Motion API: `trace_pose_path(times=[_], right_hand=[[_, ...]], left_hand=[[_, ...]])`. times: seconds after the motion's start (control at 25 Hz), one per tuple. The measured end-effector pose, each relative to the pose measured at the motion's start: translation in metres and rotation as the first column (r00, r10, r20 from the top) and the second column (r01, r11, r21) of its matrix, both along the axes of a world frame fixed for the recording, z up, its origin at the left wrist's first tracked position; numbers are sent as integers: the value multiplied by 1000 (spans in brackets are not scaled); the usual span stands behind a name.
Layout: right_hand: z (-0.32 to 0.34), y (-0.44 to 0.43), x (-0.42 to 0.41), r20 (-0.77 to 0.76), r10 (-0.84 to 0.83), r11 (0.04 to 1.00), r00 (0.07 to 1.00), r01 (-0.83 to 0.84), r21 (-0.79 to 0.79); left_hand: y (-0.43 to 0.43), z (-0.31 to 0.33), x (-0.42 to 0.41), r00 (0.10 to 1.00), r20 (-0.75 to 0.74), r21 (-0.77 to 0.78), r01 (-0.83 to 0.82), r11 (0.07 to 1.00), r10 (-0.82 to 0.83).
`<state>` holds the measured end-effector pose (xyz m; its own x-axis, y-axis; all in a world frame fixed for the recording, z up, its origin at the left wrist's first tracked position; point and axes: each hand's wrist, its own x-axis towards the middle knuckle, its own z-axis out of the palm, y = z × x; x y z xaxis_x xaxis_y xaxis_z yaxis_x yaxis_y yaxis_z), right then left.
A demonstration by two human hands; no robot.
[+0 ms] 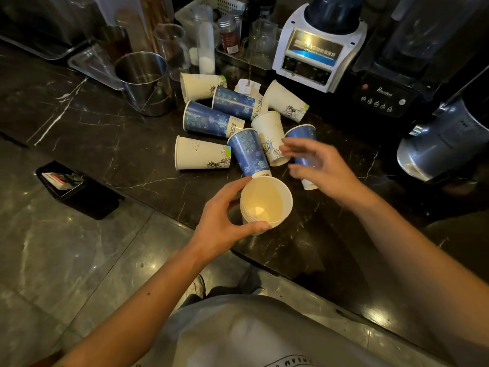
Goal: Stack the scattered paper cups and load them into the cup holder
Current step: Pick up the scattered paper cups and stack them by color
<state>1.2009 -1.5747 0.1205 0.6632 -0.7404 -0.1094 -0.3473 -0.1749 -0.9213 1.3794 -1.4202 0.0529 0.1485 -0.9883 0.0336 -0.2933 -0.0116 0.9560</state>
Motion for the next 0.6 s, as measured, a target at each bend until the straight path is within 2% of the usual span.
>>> trace_pose_path(times=[0.08,0.16,0.24,0.36,0.56,0.6], right_hand=[[-4,-24,34,-79,11,996,997,-18,-84],[-17,-44,77,-238,174,961,955,-218,-172],[-36,-57,117,-396,272,896,877,-381,-227],[-57,-64,174,-572,388,776,722,-591,-221],[-86,-71,200,-689,390,643,611,-716,-272],[-87,-71,199,-689,370,639,623,-709,-298]], left_hand=[[2,0,-1,1000,9,11,-10,1000,10],[4,2,-2,999,21,19,-40,999,40],[3,1,-4,998,37,34,-44,998,43],[10,5,-9,985,28,44,-170,984,169],[11,6,-21,965,5,49,-263,964,263],[10,6,-21,963,5,45,-268,962,268]])
